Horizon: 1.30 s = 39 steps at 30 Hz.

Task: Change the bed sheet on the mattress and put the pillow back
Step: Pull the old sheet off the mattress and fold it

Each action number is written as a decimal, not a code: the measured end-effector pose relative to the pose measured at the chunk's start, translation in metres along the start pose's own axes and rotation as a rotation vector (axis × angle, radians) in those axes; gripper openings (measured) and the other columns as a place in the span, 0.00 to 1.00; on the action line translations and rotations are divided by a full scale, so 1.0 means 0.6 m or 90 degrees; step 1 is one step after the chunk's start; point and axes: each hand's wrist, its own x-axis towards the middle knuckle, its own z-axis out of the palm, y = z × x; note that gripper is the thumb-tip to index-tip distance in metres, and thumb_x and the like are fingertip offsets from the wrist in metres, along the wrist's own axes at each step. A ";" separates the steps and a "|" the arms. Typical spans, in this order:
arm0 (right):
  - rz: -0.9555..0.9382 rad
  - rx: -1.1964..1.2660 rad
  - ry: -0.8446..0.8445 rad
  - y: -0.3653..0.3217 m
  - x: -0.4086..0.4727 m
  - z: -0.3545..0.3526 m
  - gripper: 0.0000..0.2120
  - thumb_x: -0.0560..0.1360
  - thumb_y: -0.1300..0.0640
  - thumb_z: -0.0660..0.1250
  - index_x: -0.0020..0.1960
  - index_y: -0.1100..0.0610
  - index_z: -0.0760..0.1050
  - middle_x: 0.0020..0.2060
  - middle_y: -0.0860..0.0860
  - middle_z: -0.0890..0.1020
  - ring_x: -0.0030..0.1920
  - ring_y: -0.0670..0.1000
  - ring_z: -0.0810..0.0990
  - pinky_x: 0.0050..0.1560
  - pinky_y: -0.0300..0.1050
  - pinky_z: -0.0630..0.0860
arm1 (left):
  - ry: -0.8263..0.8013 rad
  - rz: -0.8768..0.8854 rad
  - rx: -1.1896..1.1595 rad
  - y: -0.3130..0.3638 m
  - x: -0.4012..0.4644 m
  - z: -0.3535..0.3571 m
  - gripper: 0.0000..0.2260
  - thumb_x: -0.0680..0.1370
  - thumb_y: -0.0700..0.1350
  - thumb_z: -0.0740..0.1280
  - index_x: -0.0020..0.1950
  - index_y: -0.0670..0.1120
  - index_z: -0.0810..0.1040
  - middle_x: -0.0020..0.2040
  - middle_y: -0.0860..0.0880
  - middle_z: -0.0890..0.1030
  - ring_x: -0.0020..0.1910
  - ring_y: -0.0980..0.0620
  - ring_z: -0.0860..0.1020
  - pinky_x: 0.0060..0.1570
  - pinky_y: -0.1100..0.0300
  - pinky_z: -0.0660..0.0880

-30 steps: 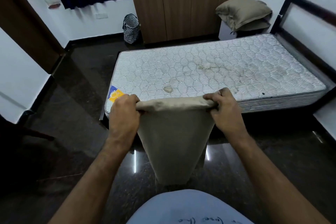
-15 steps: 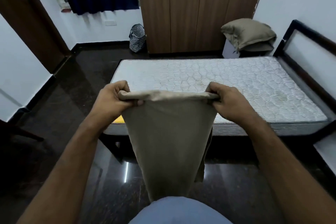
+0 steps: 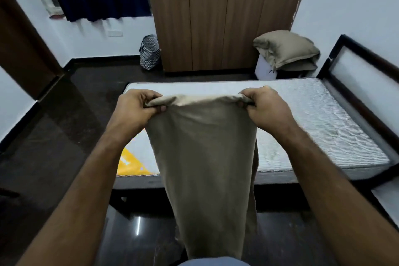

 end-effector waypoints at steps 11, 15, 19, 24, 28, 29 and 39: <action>0.062 -0.038 0.072 -0.008 0.409 -0.070 0.14 0.72 0.59 0.64 0.38 0.39 0.78 0.36 0.42 0.82 0.41 0.48 0.82 0.40 0.49 0.80 | 0.023 0.096 0.013 0.040 0.435 -0.049 0.05 0.74 0.44 0.76 0.46 0.54 0.87 0.36 0.56 0.85 0.37 0.58 0.81 0.37 0.62 0.76; 0.060 0.033 0.159 -0.014 0.521 -0.088 0.11 0.75 0.58 0.65 0.47 0.43 0.83 0.38 0.44 0.84 0.43 0.49 0.82 0.43 0.51 0.82 | 0.110 0.154 0.096 0.076 0.543 -0.054 0.05 0.73 0.50 0.72 0.47 0.58 0.86 0.39 0.57 0.85 0.43 0.55 0.83 0.44 0.51 0.82; 0.052 0.084 0.208 -0.013 0.600 -0.100 0.16 0.73 0.61 0.64 0.51 0.44 0.84 0.42 0.45 0.85 0.48 0.49 0.82 0.48 0.51 0.82 | 0.189 0.213 0.130 0.109 0.604 -0.050 0.07 0.75 0.42 0.72 0.49 0.52 0.88 0.42 0.53 0.86 0.45 0.55 0.83 0.45 0.54 0.81; 0.021 0.119 0.207 0.011 0.605 -0.082 0.20 0.72 0.68 0.62 0.53 0.50 0.85 0.43 0.45 0.85 0.47 0.46 0.82 0.43 0.36 0.77 | 0.127 0.170 0.151 0.086 0.630 -0.033 0.10 0.74 0.40 0.71 0.47 0.53 0.88 0.41 0.55 0.86 0.46 0.56 0.83 0.46 0.59 0.80; 0.037 0.112 0.106 0.069 0.531 0.001 0.18 0.73 0.71 0.63 0.52 0.53 0.85 0.41 0.43 0.82 0.45 0.45 0.81 0.45 0.32 0.74 | 0.017 0.079 0.198 -0.006 0.581 0.013 0.13 0.71 0.35 0.72 0.44 0.53 0.87 0.39 0.54 0.85 0.42 0.55 0.83 0.44 0.59 0.82; 0.046 0.097 0.072 0.089 0.505 0.032 0.17 0.73 0.71 0.64 0.52 0.56 0.85 0.43 0.44 0.83 0.48 0.48 0.82 0.48 0.38 0.75 | -0.011 0.054 0.203 -0.035 0.557 0.031 0.14 0.71 0.33 0.71 0.44 0.52 0.87 0.39 0.53 0.85 0.41 0.55 0.83 0.41 0.63 0.81; 0.191 -0.085 -0.281 0.234 0.137 0.302 0.20 0.75 0.58 0.67 0.61 0.38 0.81 0.49 0.46 0.86 0.56 0.48 0.81 0.49 0.46 0.79 | -0.322 -0.168 0.180 -0.267 0.259 0.192 0.10 0.68 0.34 0.74 0.39 0.49 0.87 0.36 0.55 0.85 0.39 0.61 0.82 0.39 0.66 0.77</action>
